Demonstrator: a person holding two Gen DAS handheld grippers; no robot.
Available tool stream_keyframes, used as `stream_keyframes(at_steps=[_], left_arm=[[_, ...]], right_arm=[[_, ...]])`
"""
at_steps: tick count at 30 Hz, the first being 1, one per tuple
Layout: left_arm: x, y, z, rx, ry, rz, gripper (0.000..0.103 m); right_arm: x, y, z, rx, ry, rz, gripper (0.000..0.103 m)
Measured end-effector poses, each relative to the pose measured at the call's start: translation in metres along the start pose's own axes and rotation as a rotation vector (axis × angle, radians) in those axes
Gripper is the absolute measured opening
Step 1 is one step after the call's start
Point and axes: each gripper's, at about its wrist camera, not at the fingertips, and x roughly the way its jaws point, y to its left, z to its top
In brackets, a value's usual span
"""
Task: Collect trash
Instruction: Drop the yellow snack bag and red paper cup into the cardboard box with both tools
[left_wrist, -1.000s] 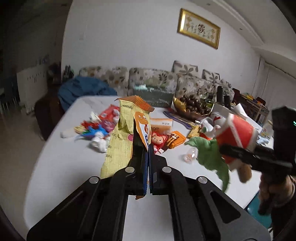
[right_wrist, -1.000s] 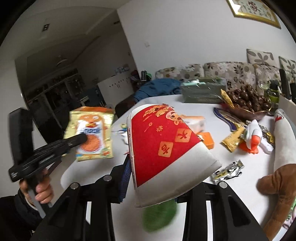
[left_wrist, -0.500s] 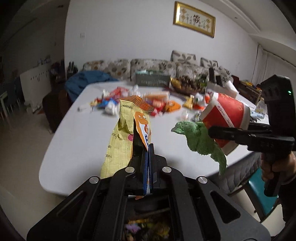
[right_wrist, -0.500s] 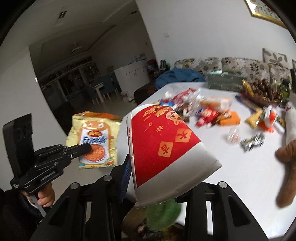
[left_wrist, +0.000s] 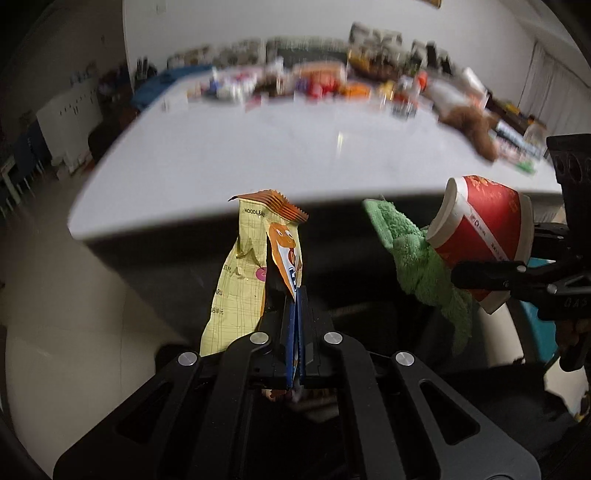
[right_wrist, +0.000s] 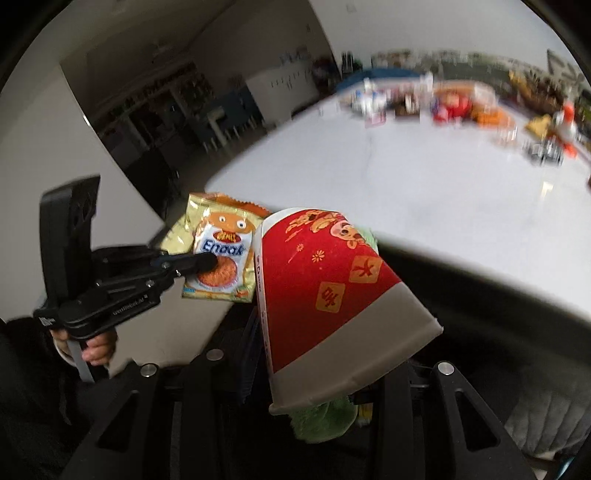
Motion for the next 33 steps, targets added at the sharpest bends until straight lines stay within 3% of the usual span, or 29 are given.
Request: stream_keyframes(at_steps=[6, 8, 9, 10, 11, 14, 22, 25, 31, 33], left_arm=[[0.071, 0.001, -0.032, 0.024, 0.188, 0.015, 0.000], [0.099, -0.002, -0.043, 0.053, 0.280, 0.006, 0.003], [0.116, -0.003, -0.049, 0.058, 0.347, 0.016, 0.014], [0.128, -0.003, -0.054, 0.058, 0.403, 0.022, 0.025], [0.147, -0.004, -0.063, 0.064, 0.496, 0.035, 0.047], [0.160, 0.000, -0.073, 0.034, 0.556, 0.015, 0.049], [0.130, 0.003, -0.055, 0.048, 0.425, 0.077, 0.051], [0.112, 0.002, -0.038, 0.055, 0.370, 0.101, 0.051], [0.055, 0.011, 0.023, 0.022, 0.246, 0.050, 0.051], [0.035, 0.016, 0.053, 0.014, 0.165, 0.046, 0.067]], right_arm=[[0.082, -0.024, -0.036, 0.004, 0.212, -0.041, 0.038], [0.106, -0.034, -0.044, 0.013, 0.293, -0.045, 0.047], [0.120, -0.039, -0.049, 0.016, 0.340, -0.065, 0.057], [0.132, -0.043, -0.052, 0.006, 0.379, -0.077, 0.074], [0.139, -0.045, -0.055, -0.007, 0.398, -0.097, 0.074], [0.146, -0.045, -0.062, -0.031, 0.432, -0.122, 0.073], [0.081, -0.036, -0.047, -0.041, 0.281, -0.140, 0.073], [0.049, -0.032, -0.026, -0.060, 0.217, -0.137, 0.074], [-0.014, -0.045, 0.042, -0.068, 0.045, -0.156, 0.083], [-0.028, -0.059, 0.069, -0.070, -0.016, -0.211, 0.083]])
